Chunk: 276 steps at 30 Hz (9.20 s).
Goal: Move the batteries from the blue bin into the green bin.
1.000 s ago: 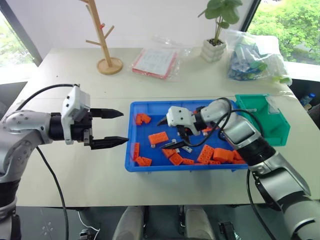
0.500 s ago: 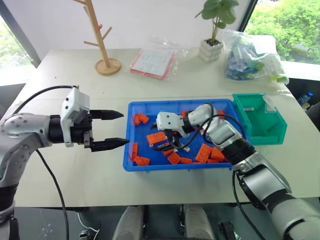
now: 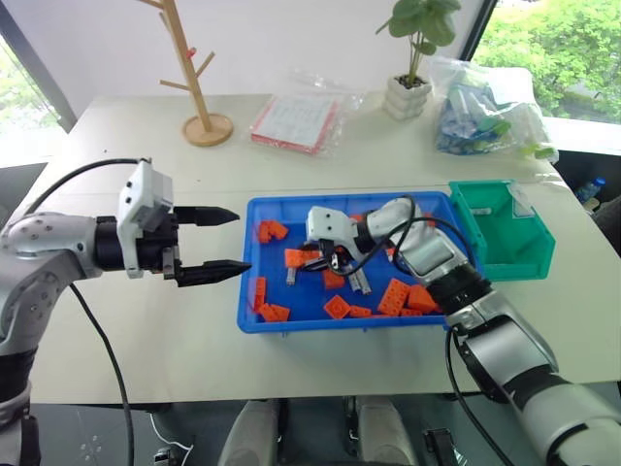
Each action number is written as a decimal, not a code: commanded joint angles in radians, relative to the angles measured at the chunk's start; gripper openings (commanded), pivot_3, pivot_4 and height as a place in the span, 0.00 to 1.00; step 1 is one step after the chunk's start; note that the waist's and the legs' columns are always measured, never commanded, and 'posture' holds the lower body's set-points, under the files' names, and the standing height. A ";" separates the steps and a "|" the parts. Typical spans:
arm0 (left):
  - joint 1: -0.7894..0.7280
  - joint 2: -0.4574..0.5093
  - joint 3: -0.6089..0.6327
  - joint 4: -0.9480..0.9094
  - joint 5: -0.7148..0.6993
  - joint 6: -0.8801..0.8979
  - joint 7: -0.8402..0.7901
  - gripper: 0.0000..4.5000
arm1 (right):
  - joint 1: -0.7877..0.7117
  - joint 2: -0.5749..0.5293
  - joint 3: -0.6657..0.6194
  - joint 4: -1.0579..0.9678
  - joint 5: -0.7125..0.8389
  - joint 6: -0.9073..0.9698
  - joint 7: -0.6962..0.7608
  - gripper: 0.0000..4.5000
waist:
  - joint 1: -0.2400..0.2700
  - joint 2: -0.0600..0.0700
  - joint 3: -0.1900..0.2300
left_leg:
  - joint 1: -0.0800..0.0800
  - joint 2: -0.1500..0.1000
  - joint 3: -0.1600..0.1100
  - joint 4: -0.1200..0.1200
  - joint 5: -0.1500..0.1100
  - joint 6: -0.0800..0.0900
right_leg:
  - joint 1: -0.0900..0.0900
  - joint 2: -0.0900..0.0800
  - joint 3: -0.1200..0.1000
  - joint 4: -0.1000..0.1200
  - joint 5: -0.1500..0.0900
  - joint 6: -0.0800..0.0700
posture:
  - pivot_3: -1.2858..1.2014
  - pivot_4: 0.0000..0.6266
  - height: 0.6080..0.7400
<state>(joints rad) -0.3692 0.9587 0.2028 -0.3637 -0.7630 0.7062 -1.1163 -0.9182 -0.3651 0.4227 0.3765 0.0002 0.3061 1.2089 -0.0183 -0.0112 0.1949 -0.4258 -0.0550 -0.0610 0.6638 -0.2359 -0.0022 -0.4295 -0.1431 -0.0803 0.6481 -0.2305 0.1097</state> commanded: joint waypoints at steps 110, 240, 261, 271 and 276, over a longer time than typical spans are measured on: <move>-0.008 0.061 0.029 0.074 0.052 -0.067 -0.081 1.00 | 0.077 0.262 -0.011 0.074 -0.018 -0.002 -0.197 0.69 | -0.024 0.000 0.000 | 0.000 0.007 0.002 -0.001 0.002 -0.004 | -0.005 0.009 0.006 0.002 0.003 -0.005 | 0.52 0.24 0.64; -0.189 -0.137 -0.128 0.172 0.126 -0.129 -0.083 1.00 | 0.532 -0.698 -0.681 -0.466 0.277 0.595 -0.530 0.02 | 0.028 -0.001 0.002 | -0.002 0.013 0.011 0.000 -0.002 0.003 | 0.001 0.010 0.005 -0.013 0.004 -0.007 | 0.52 0.24 0.64; -0.195 -0.144 -0.123 0.154 0.121 -0.109 -0.062 1.00 | 0.464 -0.511 -0.586 -0.818 0.496 0.812 -0.549 0.78 | 0.034 -0.001 0.002 | -0.002 0.014 0.009 0.000 -0.002 0.003 | 0.001 0.011 0.005 -0.014 0.005 -0.008 | 0.52 0.24 0.64; -0.193 -0.132 -0.120 0.142 0.108 -0.097 -0.063 1.00 | 0.569 -0.392 -0.526 -0.853 0.518 0.891 -0.633 0.78 | 0.029 -0.001 0.002 | -0.002 0.014 0.009 0.001 -0.002 0.003 | 0.002 0.011 0.005 -0.014 0.005 -0.008 | 0.52 0.24 0.64; -0.199 -0.131 -0.122 0.138 0.104 -0.093 -0.063 1.00 | 0.592 -0.360 -0.489 -0.824 0.503 0.859 -0.651 0.78 | 0.030 -0.001 0.002 | -0.001 0.014 0.009 0.001 -0.002 0.003 | 0.002 0.011 0.005 -0.014 0.005 -0.008 | 0.52 0.24 0.64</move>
<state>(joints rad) -0.5547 0.8151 0.0543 -0.1989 -0.6434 0.6123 -1.1777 -0.3242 -0.7266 -0.0624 -0.4394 0.5126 1.1881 0.5639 0.0119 -0.0122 0.1968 -0.4273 -0.0412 -0.0516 0.6645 -0.2378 0.0012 -0.4277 -0.1317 -0.0755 0.6342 -0.2254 0.1016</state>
